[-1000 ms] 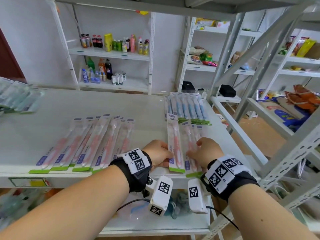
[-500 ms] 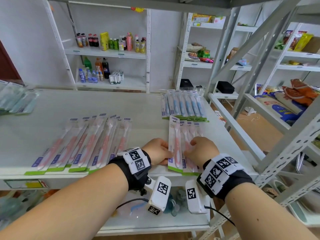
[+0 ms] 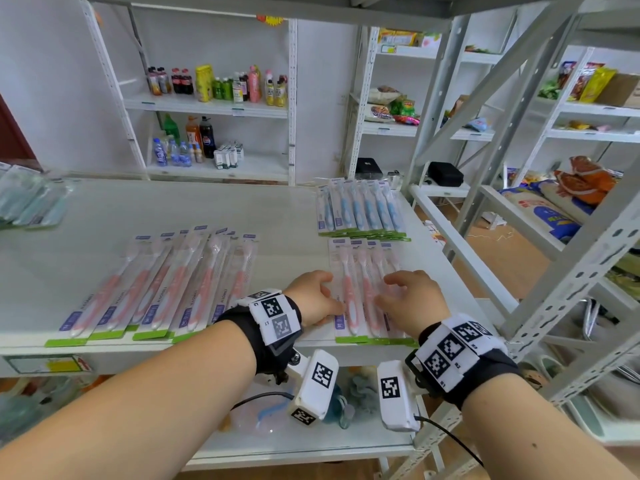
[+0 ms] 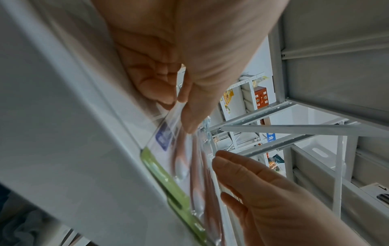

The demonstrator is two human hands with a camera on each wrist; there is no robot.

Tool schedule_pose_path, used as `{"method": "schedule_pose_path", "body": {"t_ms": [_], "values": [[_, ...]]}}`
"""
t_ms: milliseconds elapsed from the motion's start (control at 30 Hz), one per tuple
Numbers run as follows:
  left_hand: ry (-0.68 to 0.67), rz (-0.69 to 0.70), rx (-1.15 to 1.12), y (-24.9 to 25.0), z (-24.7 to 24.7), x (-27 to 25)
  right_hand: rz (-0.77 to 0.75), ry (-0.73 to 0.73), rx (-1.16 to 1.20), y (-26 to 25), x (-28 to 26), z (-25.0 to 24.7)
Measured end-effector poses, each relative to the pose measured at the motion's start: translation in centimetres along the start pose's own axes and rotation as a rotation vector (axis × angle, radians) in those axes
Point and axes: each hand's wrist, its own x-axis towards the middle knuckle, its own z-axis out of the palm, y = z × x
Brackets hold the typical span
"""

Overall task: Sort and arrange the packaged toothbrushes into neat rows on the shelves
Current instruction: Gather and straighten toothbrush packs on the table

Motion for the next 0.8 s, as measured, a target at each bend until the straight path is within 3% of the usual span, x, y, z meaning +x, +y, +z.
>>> {"method": "schedule_pose_path", "body": {"t_ms": [133,333,800], "values": [[0.022,0.095,0.183,0.7,0.3,-0.1,-0.031,-0.065,0.021,0.8,-0.2,0.2],[-0.062,0.141,0.351,1.7,1.3,-0.3,-0.059,-0.178,-0.023,1.0,-0.5,0.7],[-0.077,0.143,0.426,2.3,2.4,-0.1,-0.051,-0.206,-0.013,1.2,-0.4,0.0]]}}
